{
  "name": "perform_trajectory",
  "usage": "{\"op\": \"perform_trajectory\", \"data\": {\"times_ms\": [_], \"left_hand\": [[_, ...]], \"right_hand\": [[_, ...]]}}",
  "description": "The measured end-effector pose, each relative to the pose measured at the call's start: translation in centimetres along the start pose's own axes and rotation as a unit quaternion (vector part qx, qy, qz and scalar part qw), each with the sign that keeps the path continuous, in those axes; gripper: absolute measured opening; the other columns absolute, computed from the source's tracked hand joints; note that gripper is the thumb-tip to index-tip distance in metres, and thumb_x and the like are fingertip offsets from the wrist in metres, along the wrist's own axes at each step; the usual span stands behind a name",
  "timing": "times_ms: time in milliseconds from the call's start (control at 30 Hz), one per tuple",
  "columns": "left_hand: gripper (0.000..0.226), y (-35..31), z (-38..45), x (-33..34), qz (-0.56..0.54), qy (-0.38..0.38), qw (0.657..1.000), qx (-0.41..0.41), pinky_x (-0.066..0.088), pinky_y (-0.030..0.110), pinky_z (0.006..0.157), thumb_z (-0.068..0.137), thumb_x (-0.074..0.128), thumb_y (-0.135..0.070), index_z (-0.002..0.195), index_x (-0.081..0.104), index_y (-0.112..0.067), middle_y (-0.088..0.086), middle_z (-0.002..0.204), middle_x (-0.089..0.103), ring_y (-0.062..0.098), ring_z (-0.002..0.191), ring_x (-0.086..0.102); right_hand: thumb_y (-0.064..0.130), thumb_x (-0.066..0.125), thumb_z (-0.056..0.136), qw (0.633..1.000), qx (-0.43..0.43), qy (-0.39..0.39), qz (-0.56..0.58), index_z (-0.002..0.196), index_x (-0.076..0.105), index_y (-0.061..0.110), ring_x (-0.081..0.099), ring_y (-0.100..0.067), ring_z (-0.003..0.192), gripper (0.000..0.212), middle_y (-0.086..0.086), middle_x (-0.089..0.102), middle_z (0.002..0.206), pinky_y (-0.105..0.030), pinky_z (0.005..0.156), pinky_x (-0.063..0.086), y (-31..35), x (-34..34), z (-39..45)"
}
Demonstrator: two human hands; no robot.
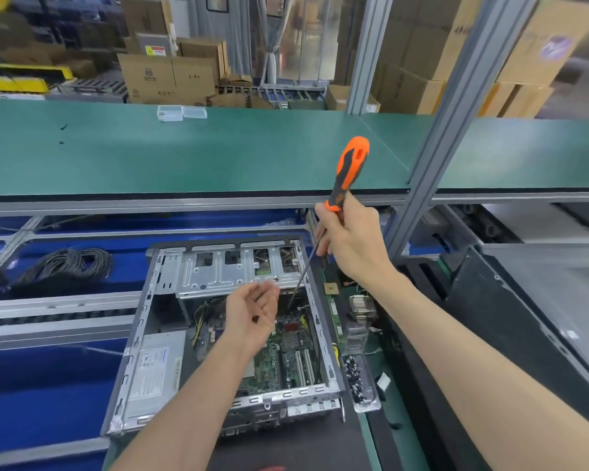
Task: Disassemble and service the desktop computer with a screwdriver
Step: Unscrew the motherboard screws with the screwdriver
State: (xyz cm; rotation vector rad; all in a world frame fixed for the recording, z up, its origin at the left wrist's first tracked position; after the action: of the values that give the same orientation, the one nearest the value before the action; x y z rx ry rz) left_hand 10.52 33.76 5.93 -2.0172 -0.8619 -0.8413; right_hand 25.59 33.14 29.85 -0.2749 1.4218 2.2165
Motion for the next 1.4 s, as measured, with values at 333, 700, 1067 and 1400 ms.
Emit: {"op": "perform_trajectory", "data": {"times_ms": [333,700,1067,1400], "left_hand": [[0.050,6.9,-0.1,5.8,0.072,-0.005,0.996,-0.050,0.011,0.021,0.030,0.104,0.047,-0.025,0.054,0.043,-0.018,-0.006,0.047,0.021,0.008,0.033,0.014],[0.046,17.2,-0.1,7.9,0.171,0.002,0.985,-0.004,0.011,0.024,0.034,0.103,0.042,-0.025,0.058,0.034,-0.020,-0.004,0.052,0.019,0.011,0.041,0.012],[0.036,20.0,2.3,1.9,0.338,-0.069,0.925,0.157,0.013,0.026,0.045,0.088,0.039,-0.006,0.053,0.038,-0.014,0.001,0.051,0.025,0.015,0.048,0.015],[0.054,21.3,4.8,0.9,0.385,-0.053,0.909,0.147,0.012,0.030,0.050,0.104,0.037,-0.020,0.052,0.049,-0.014,0.000,0.046,0.030,0.013,0.043,0.019]], "right_hand": [[0.021,0.049,0.106,0.996,-0.044,-0.070,-0.020,0.085,0.045,0.013,0.054,-0.025,0.039,0.022,-0.011,0.060,0.059,-0.035,0.041,0.045,0.7,-8.9,-0.7],[0.025,0.050,0.104,0.995,-0.004,-0.024,-0.098,0.087,0.046,0.010,0.055,-0.029,0.045,0.023,-0.011,0.058,0.057,-0.051,0.051,0.046,-8.0,-12.8,-7.1],[0.029,0.049,0.104,0.994,0.042,0.014,-0.096,0.084,0.042,0.018,0.052,-0.032,0.046,0.024,-0.013,0.056,0.060,-0.050,0.048,0.045,-13.7,-14.4,-10.6],[0.026,0.050,0.104,0.993,0.067,0.046,-0.084,0.088,0.046,0.008,0.052,-0.033,0.049,0.024,-0.015,0.057,0.062,-0.052,0.051,0.046,-15.8,-13.2,-11.7]]}}
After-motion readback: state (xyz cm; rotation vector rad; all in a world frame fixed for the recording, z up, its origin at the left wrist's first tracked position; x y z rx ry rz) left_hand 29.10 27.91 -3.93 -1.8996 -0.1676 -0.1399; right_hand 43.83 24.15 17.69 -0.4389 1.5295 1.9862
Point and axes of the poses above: each hand's wrist, its own z-axis towards the middle knuckle, its own x-axis out of the palm, y = z × x, the point moved 10 cm from there along z, towards the middle knuckle
